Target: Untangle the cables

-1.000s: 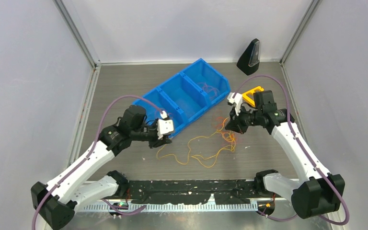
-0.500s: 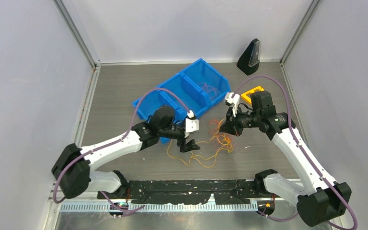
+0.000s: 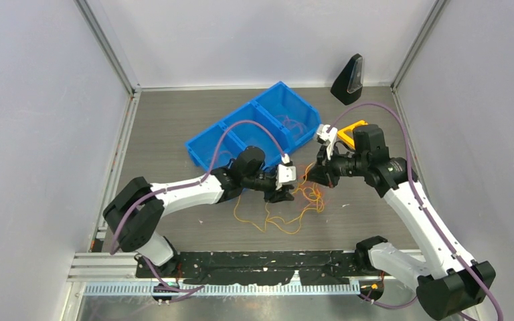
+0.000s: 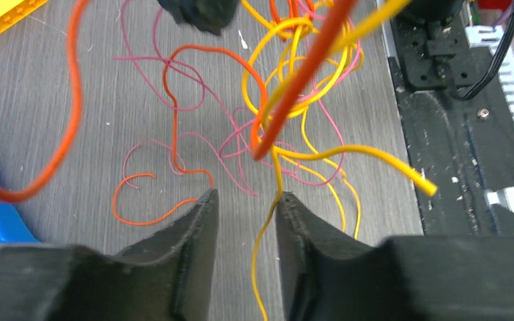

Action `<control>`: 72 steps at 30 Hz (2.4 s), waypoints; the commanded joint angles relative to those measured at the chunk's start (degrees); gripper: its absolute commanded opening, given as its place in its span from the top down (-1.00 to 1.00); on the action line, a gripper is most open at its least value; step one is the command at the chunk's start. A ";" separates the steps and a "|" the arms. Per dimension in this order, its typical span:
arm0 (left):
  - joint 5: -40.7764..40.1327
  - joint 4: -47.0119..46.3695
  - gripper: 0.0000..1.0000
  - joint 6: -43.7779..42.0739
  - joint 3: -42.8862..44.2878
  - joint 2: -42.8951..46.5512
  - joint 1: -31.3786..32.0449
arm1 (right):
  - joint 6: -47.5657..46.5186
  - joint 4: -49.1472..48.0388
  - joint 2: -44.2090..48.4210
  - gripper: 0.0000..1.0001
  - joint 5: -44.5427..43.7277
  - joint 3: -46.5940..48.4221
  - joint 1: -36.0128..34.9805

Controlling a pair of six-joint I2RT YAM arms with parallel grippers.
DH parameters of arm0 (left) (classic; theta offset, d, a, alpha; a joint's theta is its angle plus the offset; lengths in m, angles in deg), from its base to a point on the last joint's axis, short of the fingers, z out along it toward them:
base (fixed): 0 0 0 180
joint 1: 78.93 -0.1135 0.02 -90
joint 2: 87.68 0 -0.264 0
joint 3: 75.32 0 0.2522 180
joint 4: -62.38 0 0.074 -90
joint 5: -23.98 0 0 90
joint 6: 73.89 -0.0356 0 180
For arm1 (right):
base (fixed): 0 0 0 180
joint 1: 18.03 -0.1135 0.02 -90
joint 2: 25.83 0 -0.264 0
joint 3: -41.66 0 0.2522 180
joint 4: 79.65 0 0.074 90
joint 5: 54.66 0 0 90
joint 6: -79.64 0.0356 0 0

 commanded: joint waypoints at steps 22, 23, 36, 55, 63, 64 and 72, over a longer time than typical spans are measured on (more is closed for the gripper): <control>3.38 62.41 1.00 -33.34 -3.35 29.38 -14.85 | -15.03 1.16 -11.92 0.89 -14.07 1.02 22.29; 3.07 62.28 1.00 -34.79 -4.21 29.92 -14.82 | -15.71 1.35 -12.38 0.89 -14.73 1.15 22.53; 5.45 50.61 1.00 -27.65 -5.48 35.83 -14.72 | -21.41 7.57 -16.98 -0.07 -4.73 2.27 23.52; 5.26 49.57 1.00 -15.20 18.62 39.15 -16.59 | -18.23 -9.04 -32.32 -0.06 -39.06 -8.22 -4.45; -1.56 43.37 1.00 -10.82 30.17 40.48 -16.88 | -25.03 -11.90 -35.05 0.62 -48.13 -10.77 2.81; -3.09 41.32 1.00 -9.71 31.34 39.94 -16.88 | -25.66 -11.64 -35.10 0.62 -47.89 -10.57 4.70; -14.83 25.23 1.00 -6.37 41.38 32.09 -16.97 | -26.79 -8.46 -32.54 0.69 -46.22 -11.27 8.19</control>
